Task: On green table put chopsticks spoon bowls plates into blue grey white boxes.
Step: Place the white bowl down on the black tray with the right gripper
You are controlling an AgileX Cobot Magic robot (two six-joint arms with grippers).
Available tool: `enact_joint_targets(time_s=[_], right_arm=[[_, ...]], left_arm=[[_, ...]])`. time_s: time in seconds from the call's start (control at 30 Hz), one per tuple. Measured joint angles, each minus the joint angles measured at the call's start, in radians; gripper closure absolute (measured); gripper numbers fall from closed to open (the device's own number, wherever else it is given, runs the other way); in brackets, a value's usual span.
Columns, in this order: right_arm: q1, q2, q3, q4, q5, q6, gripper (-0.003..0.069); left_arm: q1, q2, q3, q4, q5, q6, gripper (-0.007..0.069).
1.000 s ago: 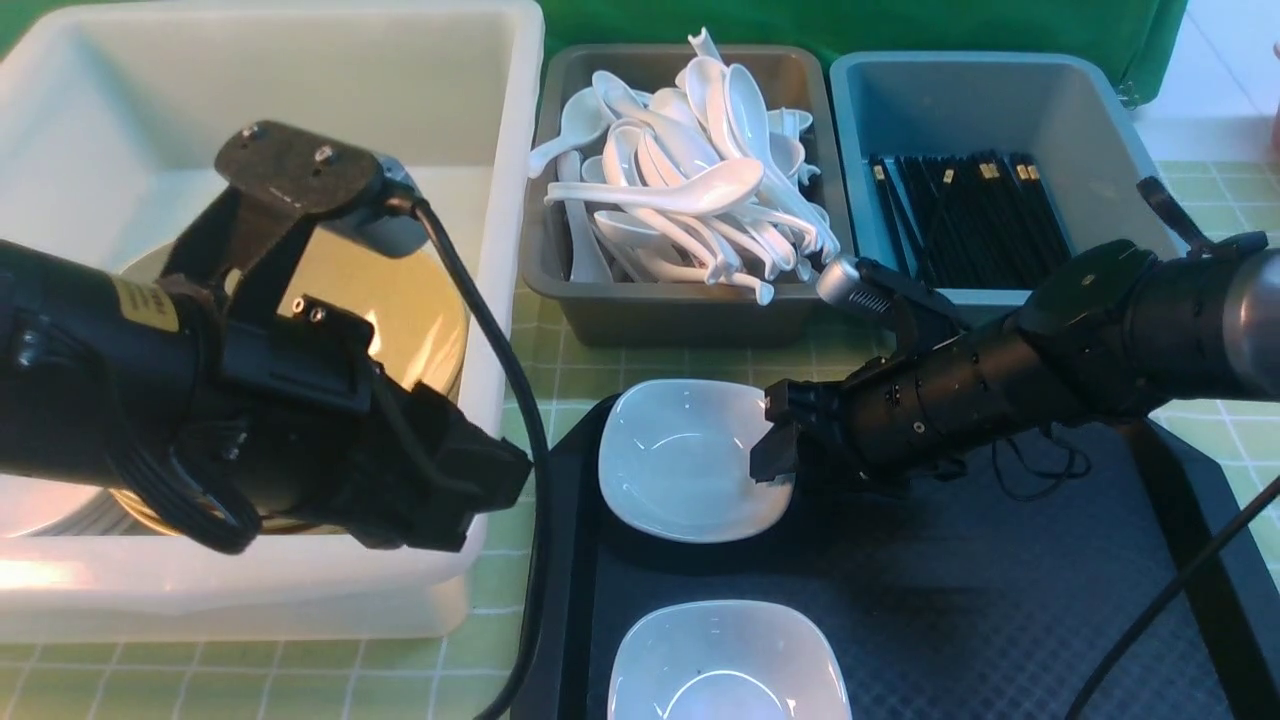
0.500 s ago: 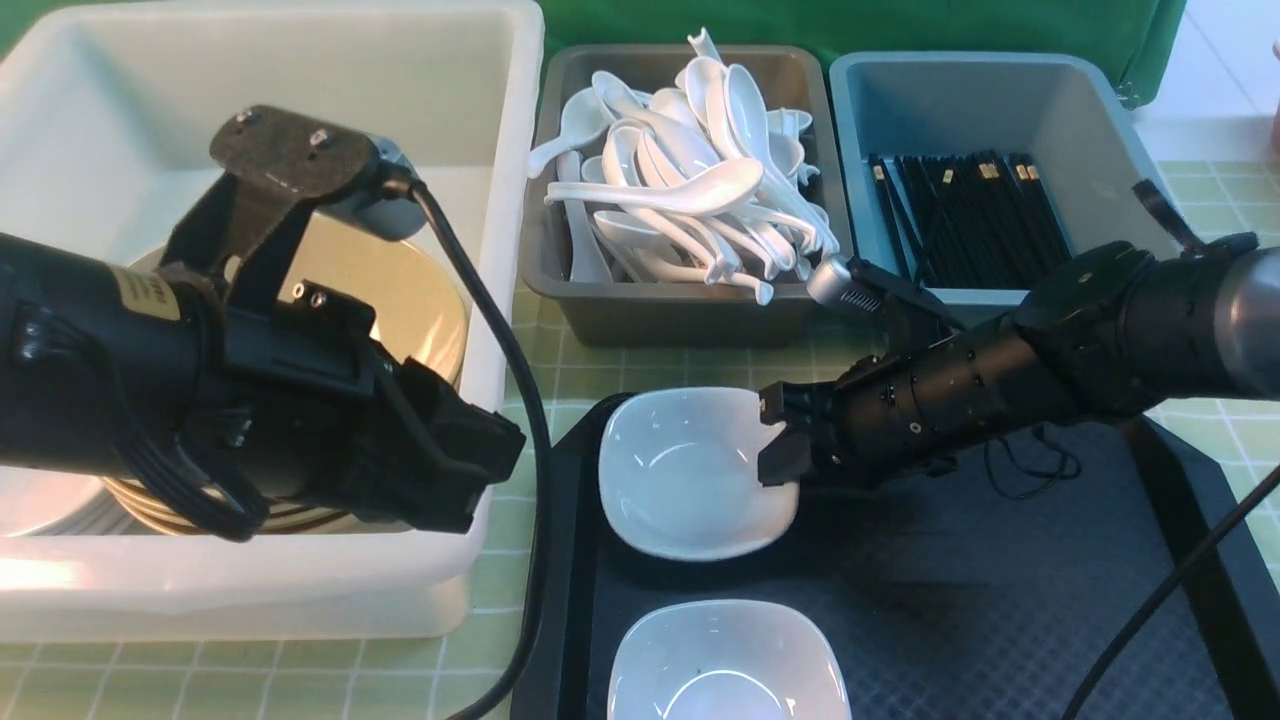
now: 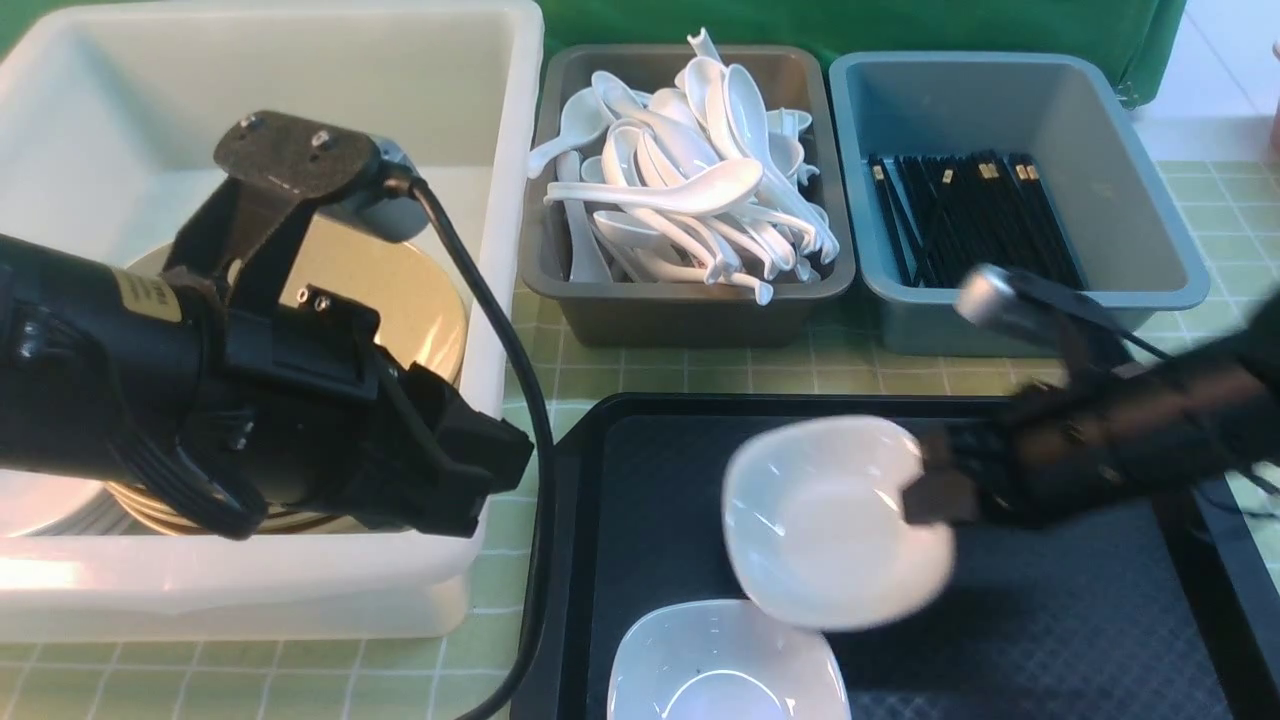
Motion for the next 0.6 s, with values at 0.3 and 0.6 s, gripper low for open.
enact_joint_targets(time_s=[0.3,0.6], right_arm=[[-0.057,-0.162,0.215,0.004,-0.13,-0.016,0.0609],[-0.057,-0.156,0.254,0.022,-0.161,-0.016,0.0556]], left_arm=[[0.0,0.0,0.0,-0.033,0.003,0.0,0.0538],[0.0,0.0,0.0,-0.063,-0.031,-0.001,0.0537]])
